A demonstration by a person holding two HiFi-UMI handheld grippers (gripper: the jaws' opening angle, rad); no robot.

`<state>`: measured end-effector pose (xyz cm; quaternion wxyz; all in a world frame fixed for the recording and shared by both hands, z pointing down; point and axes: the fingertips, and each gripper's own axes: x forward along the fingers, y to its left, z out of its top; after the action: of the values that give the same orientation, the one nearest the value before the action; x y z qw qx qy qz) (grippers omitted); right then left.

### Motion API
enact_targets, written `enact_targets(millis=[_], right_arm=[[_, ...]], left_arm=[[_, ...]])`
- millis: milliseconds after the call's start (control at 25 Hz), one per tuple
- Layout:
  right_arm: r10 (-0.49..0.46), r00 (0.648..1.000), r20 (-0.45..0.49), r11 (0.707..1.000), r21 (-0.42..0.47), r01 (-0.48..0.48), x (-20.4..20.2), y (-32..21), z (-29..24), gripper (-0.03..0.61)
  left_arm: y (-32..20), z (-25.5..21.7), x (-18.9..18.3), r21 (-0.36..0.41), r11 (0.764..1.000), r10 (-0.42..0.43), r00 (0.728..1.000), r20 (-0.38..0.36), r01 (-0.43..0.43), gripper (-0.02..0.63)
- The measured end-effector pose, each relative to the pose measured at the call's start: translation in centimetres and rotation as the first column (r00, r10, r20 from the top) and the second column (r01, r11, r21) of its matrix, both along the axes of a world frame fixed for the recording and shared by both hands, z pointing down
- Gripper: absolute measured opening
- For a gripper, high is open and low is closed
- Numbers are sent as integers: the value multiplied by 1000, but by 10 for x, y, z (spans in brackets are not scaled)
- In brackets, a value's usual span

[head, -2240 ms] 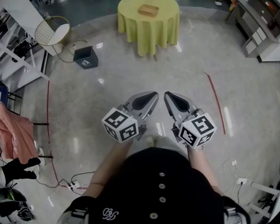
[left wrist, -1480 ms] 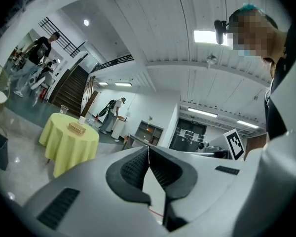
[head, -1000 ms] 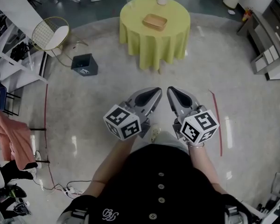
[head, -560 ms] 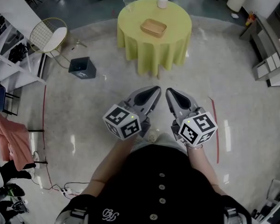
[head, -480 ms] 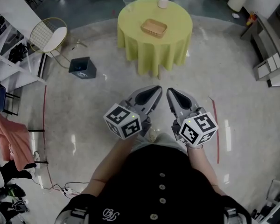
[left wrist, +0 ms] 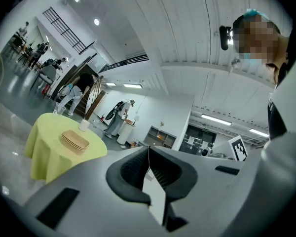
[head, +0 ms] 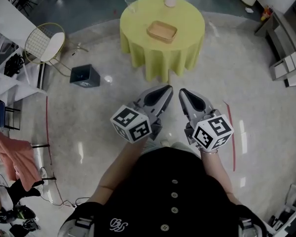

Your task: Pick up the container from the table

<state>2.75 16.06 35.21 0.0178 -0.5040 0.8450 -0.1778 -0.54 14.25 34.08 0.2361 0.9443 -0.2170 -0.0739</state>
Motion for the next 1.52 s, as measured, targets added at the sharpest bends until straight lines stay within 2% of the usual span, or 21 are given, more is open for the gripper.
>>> enact_targets(millis=[440,680,960,1160,1520], right_arm=[[65,998,18,997,-38,-65,-3,-115,14,3],[137,990,22,988,-75,-135,10,-173,20,3],[197,980,36,976,-99,-193,8,-237,19,3],[228,973,41,966,-133,-220,10,-263,32,3],[267,962,63,952,-174,-253,27,-275,48,3]], left_arm=[[-120,8,9,19,997,75,995,66,-76,14],[-174,16,18,-4,991,136,986,95,-136,14],[-248,15,7,-16,986,164,979,120,-163,14],[-283,23,6,-35,983,185,974,133,-182,14],[-303,36,15,-72,976,216,964,153,-207,14]])
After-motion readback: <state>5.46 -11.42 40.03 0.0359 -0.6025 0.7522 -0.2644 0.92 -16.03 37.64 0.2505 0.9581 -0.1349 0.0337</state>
